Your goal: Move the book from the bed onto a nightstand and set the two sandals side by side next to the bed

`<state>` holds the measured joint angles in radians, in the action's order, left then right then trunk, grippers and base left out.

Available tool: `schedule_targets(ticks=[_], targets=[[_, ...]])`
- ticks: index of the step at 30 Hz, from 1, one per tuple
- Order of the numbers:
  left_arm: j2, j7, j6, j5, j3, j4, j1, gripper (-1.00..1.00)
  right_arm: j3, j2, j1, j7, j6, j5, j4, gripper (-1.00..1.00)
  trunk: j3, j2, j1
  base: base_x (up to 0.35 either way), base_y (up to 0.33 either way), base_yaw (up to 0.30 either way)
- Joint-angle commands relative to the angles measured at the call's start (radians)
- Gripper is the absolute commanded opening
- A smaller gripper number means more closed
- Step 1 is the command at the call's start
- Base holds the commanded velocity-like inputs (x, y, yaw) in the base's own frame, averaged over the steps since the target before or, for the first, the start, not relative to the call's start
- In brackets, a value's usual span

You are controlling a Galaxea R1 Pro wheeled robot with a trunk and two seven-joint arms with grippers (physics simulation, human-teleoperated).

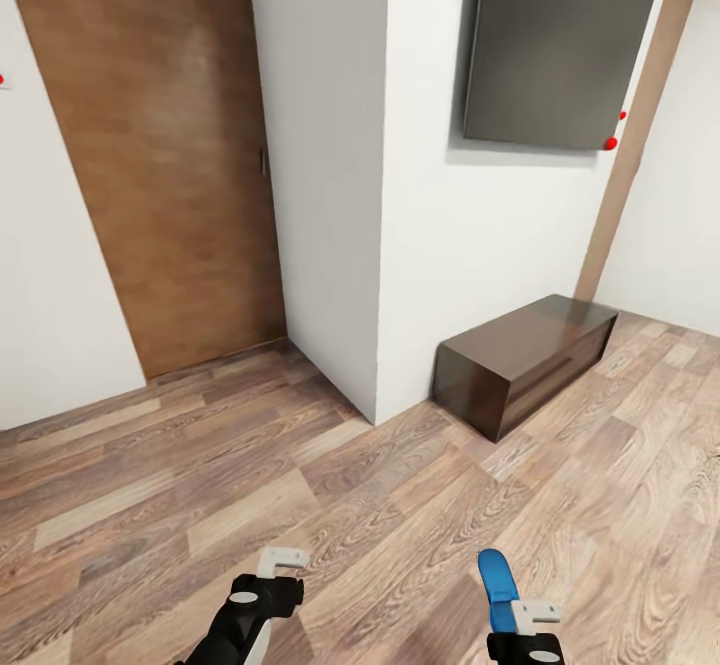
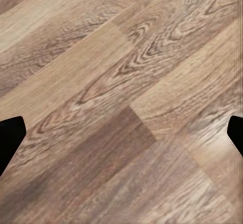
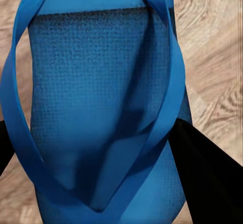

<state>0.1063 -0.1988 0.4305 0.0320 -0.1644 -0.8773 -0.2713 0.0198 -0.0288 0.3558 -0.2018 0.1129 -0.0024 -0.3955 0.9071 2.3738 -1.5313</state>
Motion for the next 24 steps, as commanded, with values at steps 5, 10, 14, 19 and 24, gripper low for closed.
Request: schedule_targets(ticks=[5, 10, 14, 19, 24], targets=[[0.000, -0.006, 0.005, 0.003, -0.003, -0.002, 0.000, 1.00, 0.002, 0.000, 0.000, -0.004, 0.006, -0.002, -0.001, -1.00, -0.015, -0.035, 0.019, 0.000, 0.000, -0.183], [0.000, -0.007, 0.005, 0.003, -0.003, -0.002, 0.000, 1.00, 0.001, 0.000, 0.000, -0.004, 0.006, -0.002, -0.001, -1.00, -0.030, -0.070, 0.039, 0.000, 0.000, -0.180], [0.000, -0.007, 0.005, 0.002, -0.003, -0.001, 0.000, 1.00, 0.002, 0.000, 0.000, -0.004, 0.006, -0.002, 0.001, -1.00, -0.043, -0.098, 0.054, 0.000, 0.000, -0.187], [0.000, -0.007, 0.005, 0.001, -0.003, -0.001, 0.000, 1.00, 0.000, -0.001, 0.000, -0.004, 0.002, -0.002, 0.008, -1.00, -0.059, -0.133, 0.073, 0.000, 0.000, -0.192], [0.000, -0.006, 0.005, 0.000, -0.003, -0.001, 0.000, 1.00, 0.000, -0.001, 0.000, -0.004, -0.041, -0.002, 0.021, -1.00, -0.074, -0.168, 0.092, 0.000, 0.000, -0.196]])
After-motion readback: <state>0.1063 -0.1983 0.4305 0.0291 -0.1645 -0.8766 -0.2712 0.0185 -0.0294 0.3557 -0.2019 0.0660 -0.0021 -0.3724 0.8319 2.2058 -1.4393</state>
